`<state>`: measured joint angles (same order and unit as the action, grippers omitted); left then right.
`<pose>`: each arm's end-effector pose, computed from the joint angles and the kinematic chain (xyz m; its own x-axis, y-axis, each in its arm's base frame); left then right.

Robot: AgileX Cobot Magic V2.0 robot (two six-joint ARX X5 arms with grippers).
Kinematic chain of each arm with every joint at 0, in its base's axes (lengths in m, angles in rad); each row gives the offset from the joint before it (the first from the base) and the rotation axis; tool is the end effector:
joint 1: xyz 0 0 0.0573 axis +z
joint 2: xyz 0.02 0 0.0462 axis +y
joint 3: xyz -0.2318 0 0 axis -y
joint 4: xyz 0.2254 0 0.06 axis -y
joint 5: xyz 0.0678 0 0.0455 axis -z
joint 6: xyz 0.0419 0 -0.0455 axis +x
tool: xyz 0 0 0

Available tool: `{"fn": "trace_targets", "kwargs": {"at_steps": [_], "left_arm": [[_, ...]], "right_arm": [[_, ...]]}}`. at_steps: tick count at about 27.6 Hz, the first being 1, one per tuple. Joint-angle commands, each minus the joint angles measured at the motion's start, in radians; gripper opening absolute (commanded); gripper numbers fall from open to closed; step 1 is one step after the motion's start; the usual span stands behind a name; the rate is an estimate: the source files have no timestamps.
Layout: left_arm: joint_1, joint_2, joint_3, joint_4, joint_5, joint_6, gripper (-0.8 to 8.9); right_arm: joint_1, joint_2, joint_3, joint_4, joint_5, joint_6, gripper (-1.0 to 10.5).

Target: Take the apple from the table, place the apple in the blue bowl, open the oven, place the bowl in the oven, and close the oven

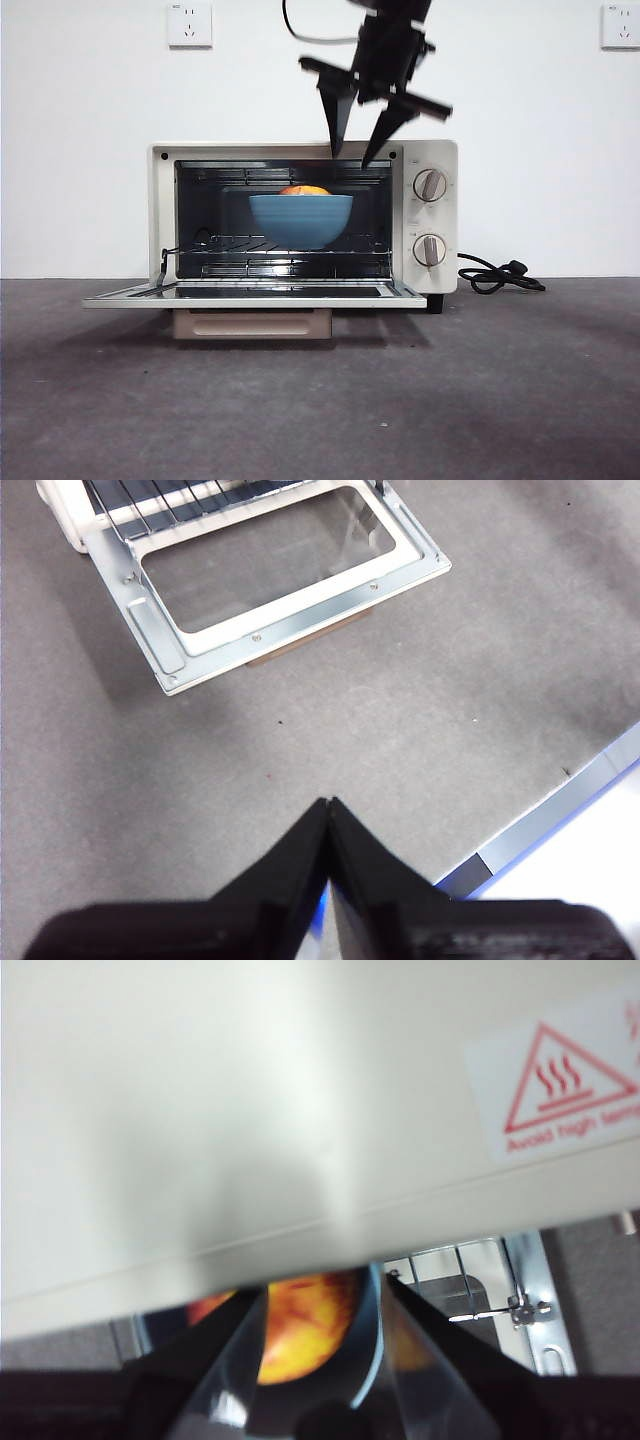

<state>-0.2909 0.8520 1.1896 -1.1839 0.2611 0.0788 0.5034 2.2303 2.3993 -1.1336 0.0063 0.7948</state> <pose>0.1233 -0.0482 0.3281 0.5394 -0.4309 -0.7235 0.4961 0.8568 -0.1405 0.3826 0.2104 0.2936 0.5021 0.2693 -0.8218 0.1781 0.8977 0.4030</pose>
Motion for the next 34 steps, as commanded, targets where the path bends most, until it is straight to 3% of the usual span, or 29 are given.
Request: {"fn": "trace_targets", "kwargs": {"at_steps": [1,7,18,22,29,34], "left_arm": [[-0.001,0.014,-0.008,0.016,-0.001,0.011,-0.05],[-0.001,0.054,-0.008,0.028,-0.001,0.011,-0.05],[0.047,0.123,-0.016,0.107,0.000,0.010,-0.05],[0.099,0.142,-0.074,0.172,0.018,-0.009,-0.07],[0.237,0.159,-0.315,0.397,0.238,-0.085,-0.08],[0.328,0.239,-0.443,0.567,0.378,-0.158,-0.08]], "right_arm": [[0.007,0.016,0.082,-0.069,0.050,-0.142,1.9],[0.034,0.011,0.216,-0.243,0.234,-0.385,1.9],[0.153,-0.145,0.212,-0.245,0.312,-0.647,1.8],[0.188,-0.224,0.177,-0.245,0.333,-0.722,0.3],[0.185,-0.424,-0.029,-0.245,0.370,-0.799,0.3],[0.118,-0.616,-0.275,-0.181,0.390,-0.832,0.3]]}}
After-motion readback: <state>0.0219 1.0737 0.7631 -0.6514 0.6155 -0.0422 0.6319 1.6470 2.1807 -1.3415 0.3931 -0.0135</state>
